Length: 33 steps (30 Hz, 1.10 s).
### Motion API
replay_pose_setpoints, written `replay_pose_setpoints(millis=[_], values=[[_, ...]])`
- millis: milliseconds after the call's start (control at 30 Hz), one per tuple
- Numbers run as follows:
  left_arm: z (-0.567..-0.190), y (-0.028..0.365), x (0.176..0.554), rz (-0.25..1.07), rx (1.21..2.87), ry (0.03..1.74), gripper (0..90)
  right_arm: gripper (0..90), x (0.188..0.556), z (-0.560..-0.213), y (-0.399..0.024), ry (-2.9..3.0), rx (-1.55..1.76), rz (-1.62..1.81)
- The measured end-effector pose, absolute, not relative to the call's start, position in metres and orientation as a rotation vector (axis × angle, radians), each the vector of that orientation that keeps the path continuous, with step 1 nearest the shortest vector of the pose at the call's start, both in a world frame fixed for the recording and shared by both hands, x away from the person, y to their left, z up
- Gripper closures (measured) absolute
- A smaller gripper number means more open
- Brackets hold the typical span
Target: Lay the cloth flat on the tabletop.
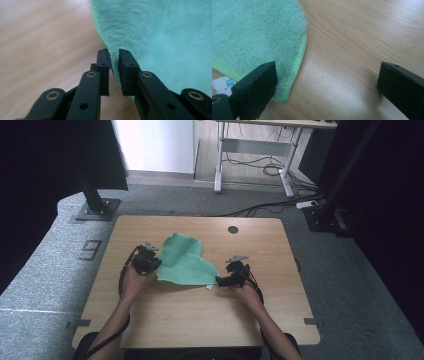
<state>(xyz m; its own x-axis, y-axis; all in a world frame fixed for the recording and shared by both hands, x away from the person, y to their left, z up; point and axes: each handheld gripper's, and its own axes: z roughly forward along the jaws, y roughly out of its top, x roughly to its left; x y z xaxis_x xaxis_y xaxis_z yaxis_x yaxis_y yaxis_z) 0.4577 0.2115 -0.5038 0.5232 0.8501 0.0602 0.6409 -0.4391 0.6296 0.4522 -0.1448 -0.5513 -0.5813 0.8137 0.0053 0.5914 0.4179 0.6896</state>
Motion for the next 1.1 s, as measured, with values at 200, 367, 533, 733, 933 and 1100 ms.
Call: replay_pose_setpoints(millis=[200, 367, 533, 733, 933, 1100], values=[[-0.52, 0.226, 0.452, 0.44, 2.189, 1.239, 49.2, 3.8, 0.443, -0.55, -0.148, 2.363, 1.206, 0.931], [-0.517, 0.223, 0.45, 0.449, 2.148, 1.221, 27.3, 6.4, 0.439, -0.547, -0.148, 2.399, 1.171, 0.909], [-0.529, 0.221, 0.448, 0.459, 2.186, 1.243, 20.3, 13.6, 0.442, -0.536, -0.143, 2.412, 1.128, 0.934], [-0.54, 0.224, 0.441, 0.439, 2.163, 1.254, 20.8, 41.9, 0.452, -0.538, -0.133, 2.464, 1.077, 0.962], [-0.539, 0.221, 0.43, 0.425, 2.183, 1.233, 20.7, 54.3, 0.438, -0.537, -0.133, 2.522, 1.04, 0.956], [-0.54, 0.217, 0.414, 0.418, 2.191, 1.192, 19.8, 48.1, 0.424, -0.534, -0.138, 2.567, 1.009, 0.915]])
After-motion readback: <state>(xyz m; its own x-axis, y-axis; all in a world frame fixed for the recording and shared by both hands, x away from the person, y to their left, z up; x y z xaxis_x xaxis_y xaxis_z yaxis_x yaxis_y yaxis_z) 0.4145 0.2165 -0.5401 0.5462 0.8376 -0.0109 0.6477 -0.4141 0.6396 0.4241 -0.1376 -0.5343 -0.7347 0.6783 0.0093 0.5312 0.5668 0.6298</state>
